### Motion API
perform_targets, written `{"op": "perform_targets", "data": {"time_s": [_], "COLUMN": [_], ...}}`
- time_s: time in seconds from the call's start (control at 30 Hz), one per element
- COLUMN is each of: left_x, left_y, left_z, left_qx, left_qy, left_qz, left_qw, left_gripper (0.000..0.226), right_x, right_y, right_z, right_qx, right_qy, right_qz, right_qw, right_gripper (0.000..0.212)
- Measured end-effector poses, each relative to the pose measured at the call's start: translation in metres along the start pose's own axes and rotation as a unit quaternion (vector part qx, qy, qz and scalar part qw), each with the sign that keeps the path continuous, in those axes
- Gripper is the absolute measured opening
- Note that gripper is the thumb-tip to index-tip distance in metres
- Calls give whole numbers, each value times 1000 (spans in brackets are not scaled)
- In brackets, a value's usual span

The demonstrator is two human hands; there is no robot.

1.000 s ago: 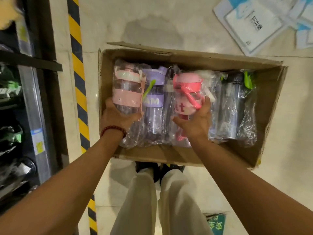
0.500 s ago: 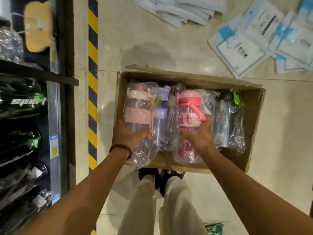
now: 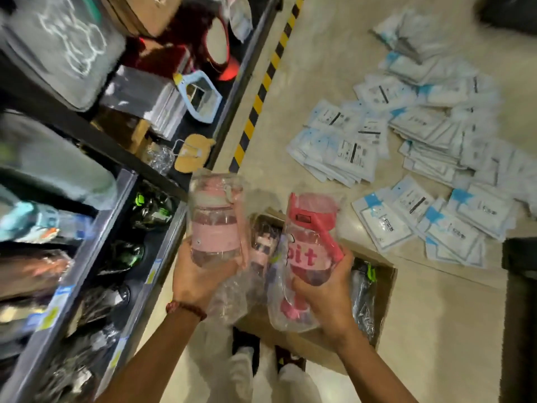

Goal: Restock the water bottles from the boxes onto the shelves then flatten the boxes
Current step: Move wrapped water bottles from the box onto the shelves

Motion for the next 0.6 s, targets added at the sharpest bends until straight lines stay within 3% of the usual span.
{"op": "perform_targets", "data": {"time_s": [0.13,0.3,0.37,0.5,0.6], "left_x": [-59,-125,-141,-168,-183], "left_y": [-20,-55,-84,-148,-190], "left_z": [33,71,82,115,139], "left_qx": [-58,-125,-144,-194,-235], "left_qy": [70,114,125,162,186], "left_qz": [74,181,186,179,193], "left_qw": [993,969,964,951,934], "left_gripper": [91,72,69,85,67], "right_x": [74,155,182,220,241], "right_y": [3,31,42,73,108], "right_z": [20,43,55,85,108], "right_qx": [34,97,131,200,252], "right_qy": [-92,-183,-212,-259,-287], "right_qz": [7,36,38,58,65], "right_qw": [995,978,968,943,922], "right_gripper": [86,94,95,95,93]}}
Point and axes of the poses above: each hand's wrist, its own z-axis away from the middle knuckle, its own y-axis out of the palm, x = y × z, the point moved 2 cm from there along -z, towards the middle knuckle, and after that the axes turned 14 degrees about z, right-handed, at the moved point
